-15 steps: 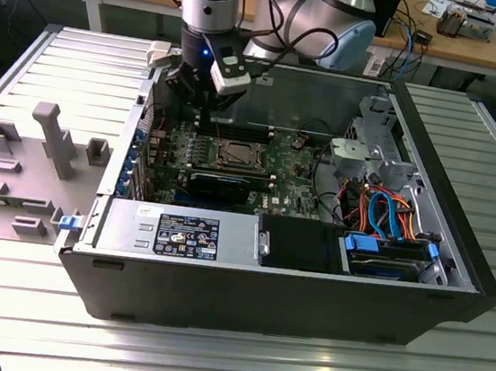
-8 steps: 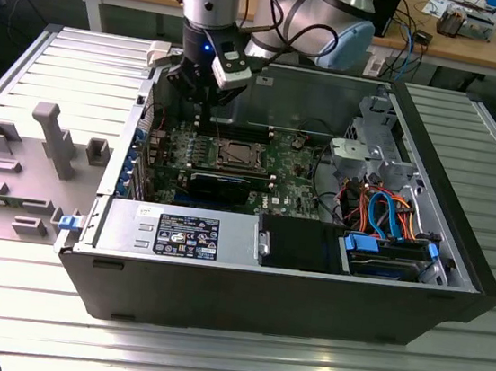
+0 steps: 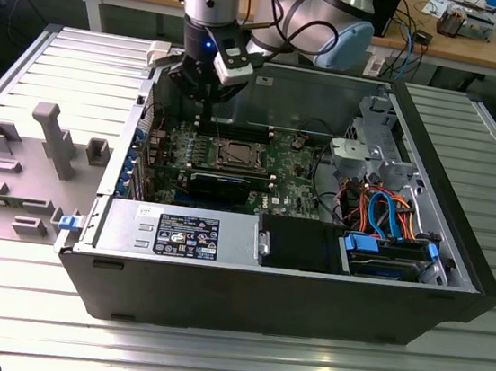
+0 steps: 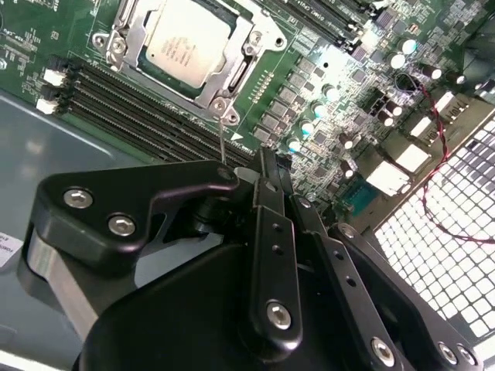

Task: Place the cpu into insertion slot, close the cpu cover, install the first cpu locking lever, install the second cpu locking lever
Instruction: 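Install the first cpu locking lever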

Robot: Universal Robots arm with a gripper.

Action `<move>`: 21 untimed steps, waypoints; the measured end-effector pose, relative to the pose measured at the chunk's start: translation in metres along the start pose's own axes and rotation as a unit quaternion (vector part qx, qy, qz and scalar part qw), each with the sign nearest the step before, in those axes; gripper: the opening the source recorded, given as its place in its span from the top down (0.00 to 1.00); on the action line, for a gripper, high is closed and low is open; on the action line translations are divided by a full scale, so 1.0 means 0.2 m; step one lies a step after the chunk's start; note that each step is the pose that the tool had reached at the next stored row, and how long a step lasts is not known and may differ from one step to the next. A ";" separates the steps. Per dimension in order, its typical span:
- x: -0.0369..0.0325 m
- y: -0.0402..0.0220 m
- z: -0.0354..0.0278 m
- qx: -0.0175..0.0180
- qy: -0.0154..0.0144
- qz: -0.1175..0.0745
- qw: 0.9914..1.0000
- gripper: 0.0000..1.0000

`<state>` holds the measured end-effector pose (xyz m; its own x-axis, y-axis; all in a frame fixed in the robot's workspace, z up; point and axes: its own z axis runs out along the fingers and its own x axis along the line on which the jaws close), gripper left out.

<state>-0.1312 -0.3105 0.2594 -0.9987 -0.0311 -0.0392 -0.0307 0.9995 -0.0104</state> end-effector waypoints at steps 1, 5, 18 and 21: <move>-0.002 0.001 0.000 0.000 0.000 0.000 1.000 0.89; -0.013 0.003 0.001 0.000 -0.002 0.000 1.000 0.89; 0.003 0.008 0.000 0.000 -0.005 -0.001 1.000 0.89; 0.002 0.017 0.000 0.000 -0.006 -0.002 1.000 0.89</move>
<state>-0.1317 -0.3070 0.2593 -0.9981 -0.0350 -0.0503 -0.0345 0.9993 -0.0107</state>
